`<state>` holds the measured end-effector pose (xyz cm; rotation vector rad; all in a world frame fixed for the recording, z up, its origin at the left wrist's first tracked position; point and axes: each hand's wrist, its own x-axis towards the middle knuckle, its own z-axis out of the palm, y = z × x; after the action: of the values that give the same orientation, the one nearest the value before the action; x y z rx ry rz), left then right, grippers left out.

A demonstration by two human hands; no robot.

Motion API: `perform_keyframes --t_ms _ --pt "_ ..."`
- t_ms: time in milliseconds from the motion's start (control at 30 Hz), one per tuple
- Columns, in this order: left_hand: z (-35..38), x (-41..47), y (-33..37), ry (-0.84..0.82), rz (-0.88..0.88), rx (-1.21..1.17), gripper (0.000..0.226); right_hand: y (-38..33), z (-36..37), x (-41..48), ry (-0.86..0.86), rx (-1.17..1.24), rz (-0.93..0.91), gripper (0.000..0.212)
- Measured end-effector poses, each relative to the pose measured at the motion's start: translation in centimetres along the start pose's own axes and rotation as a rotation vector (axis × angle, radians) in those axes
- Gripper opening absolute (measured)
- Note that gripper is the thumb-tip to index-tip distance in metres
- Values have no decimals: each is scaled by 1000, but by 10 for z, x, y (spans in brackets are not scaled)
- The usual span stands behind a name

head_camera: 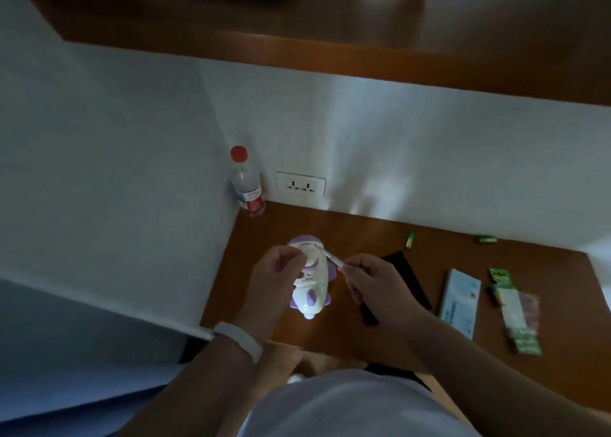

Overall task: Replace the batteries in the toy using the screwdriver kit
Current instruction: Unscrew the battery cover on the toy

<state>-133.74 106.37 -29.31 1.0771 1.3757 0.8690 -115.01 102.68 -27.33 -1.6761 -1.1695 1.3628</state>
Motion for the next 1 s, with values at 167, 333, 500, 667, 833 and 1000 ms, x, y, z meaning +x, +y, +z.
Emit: perform_keyframes --t_ms 167,333,500,667,833,1000 --pt "-13 26 -25 20 -106 121 25 6 5 10 37 47 43 25" --pt "-8 44 -40 -85 -272 -16 28 12 7 30 -5 311 120 31" --pt "-6 42 -52 -135 -393 -151 39 8 13 53 -5 508 350 21" --pt "0 42 -66 -226 -425 -225 57 17 15 76 -42 794 443 25" --pt "6 45 -72 -242 -407 -260 49 31 13 90 -98 825 444 26" --pt "11 49 -75 -194 -391 -314 51 32 13 91 -121 837 470 26"
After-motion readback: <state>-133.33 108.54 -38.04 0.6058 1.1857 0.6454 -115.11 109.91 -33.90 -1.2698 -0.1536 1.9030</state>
